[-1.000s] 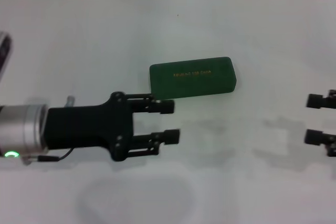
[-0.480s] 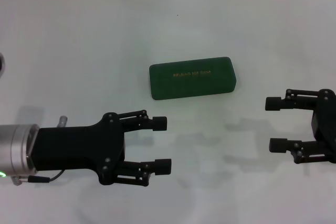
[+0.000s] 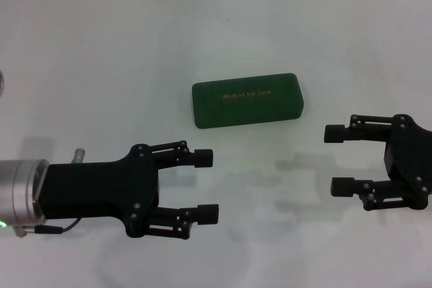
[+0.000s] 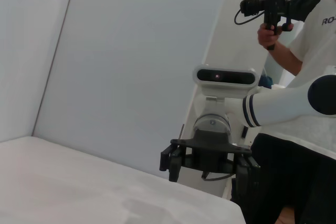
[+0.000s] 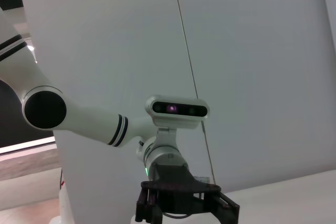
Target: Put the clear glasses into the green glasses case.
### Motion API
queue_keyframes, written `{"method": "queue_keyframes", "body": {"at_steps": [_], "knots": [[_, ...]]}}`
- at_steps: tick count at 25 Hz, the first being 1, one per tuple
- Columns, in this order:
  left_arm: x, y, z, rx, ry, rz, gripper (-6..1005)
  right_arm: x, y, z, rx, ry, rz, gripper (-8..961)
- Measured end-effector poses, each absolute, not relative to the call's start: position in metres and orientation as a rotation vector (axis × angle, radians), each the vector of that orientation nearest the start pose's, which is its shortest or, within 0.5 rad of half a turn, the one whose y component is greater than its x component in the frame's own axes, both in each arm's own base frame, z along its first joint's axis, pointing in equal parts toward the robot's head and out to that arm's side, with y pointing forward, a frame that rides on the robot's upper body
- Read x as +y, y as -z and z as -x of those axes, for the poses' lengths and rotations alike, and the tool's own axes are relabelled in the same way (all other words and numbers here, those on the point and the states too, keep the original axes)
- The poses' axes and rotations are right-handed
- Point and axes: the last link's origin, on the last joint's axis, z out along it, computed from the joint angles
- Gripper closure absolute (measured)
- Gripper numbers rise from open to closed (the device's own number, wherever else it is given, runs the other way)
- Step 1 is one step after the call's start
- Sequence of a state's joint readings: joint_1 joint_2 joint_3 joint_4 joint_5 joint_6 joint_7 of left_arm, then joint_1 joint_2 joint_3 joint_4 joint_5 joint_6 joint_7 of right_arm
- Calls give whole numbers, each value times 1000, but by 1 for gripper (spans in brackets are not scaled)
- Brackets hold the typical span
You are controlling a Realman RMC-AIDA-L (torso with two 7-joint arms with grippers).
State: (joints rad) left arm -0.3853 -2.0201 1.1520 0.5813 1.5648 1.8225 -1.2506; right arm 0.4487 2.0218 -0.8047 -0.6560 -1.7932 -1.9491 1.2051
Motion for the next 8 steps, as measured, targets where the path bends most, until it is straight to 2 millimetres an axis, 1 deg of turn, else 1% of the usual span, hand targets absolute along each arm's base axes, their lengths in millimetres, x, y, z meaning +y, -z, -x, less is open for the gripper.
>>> {"method": "queue_keyframes", "body": {"at_steps": [4, 8], "knots": [[255, 12, 246, -459, 1118, 2982, 136, 276, -22, -242, 246, -1078, 2933, 207], [256, 10, 247, -461, 1109, 2982, 136, 277, -10, -238, 240, -1055, 2967, 206]]}}
